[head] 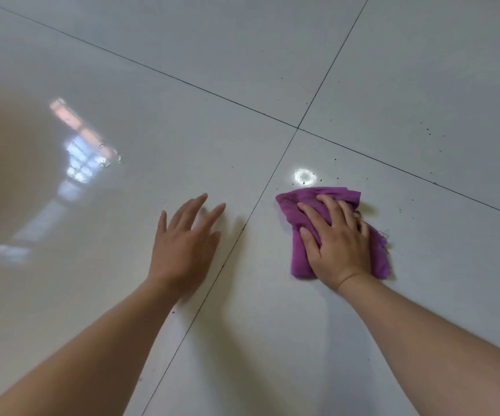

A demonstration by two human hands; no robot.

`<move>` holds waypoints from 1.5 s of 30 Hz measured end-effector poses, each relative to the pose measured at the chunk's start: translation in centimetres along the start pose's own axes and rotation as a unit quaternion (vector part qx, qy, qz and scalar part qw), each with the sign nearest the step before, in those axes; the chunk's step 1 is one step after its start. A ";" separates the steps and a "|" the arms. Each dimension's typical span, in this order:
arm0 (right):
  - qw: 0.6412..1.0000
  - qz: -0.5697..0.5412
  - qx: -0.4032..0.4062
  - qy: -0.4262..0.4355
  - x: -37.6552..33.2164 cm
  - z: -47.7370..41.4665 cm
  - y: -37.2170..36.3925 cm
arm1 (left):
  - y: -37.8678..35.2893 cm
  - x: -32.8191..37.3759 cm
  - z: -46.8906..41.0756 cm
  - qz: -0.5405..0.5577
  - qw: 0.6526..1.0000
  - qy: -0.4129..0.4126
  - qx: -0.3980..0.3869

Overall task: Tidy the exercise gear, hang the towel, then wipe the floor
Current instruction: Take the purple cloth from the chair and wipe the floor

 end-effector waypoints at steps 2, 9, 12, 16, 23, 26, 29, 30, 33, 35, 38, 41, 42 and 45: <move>1.000 0.004 0.001 -0.001 -0.1 0.1 -0.1 | 1.2 -3.9 3.0 -0.025 1.000 0.017 0.002; 0.999 0.023 -0.009 -0.035 -1.3 -0.1 -0.4 | 2.8 -15.8 9.0 -0.050 0.984 0.173 0.009; 0.999 0.012 -0.015 -0.040 -5.5 -0.4 -1.2 | 2.2 -16.6 9.1 -0.027 0.980 0.194 0.023; 0.999 -0.014 -0.037 0.022 -14.9 -1.0 -3.1 | 2.2 -16.9 9.1 -0.020 0.981 0.190 0.028; 0.993 -0.028 -0.058 0.096 -26.0 -4.2 -5.7 | 2.1 -17.4 9.1 -0.008 0.980 0.193 0.038; 0.996 -0.018 -0.042 0.076 -26.6 -5.7 -5.8 | 2.2 -17.5 9.0 -0.003 0.981 0.193 0.033; 0.996 -0.017 -0.038 0.074 -26.8 -5.7 -5.6 | 2.3 -17.2 9.0 0.017 0.982 0.188 0.026; 0.997 -0.015 -0.032 0.074 -26.8 -5.8 -5.6 | 2.6 -17.3 8.8 0.039 0.981 0.187 0.032; 0.998 -0.012 -0.018 0.066 -26.6 -6.0 -5.6 | 5.2 -19.9 6.3 0.091 0.972 0.201 0.087; 0.997 -0.012 -0.019 0.068 -26.7 -6.0 -5.6 | 7.1 -23.6 3.4 0.074 0.962 0.240 0.106; 0.998 -0.010 -0.026 0.064 -26.5 -5.8 -5.6 | 6.4 -27.2 0.7 0.031 0.956 0.288 0.054; 0.996 0.001 -0.031 0.081 -27.0 -6.8 -5.7 | 5.6 -27.5 0.4 0.011 0.955 0.292 0.045; 0.995 0.005 -0.035 0.092 -27.2 -7.7 -5.9 | 5.6 -27.4 0.5 0.011 0.955 0.292 0.046; 0.993 0.011 -0.038 0.113 -27.9 -10.7 -6.2 | 5.8 -27.7 0.4 0.000 0.956 0.289 0.049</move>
Point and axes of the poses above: each hand's wrist, its own z-axis away from the middle knuckle, its own y-axis out of the back of the hand, x = y × z, the point moved 8 cm from there along -z, towards the middle knuckle, and after that the axes turned 1 degree about -x, right-handed, at the moved point
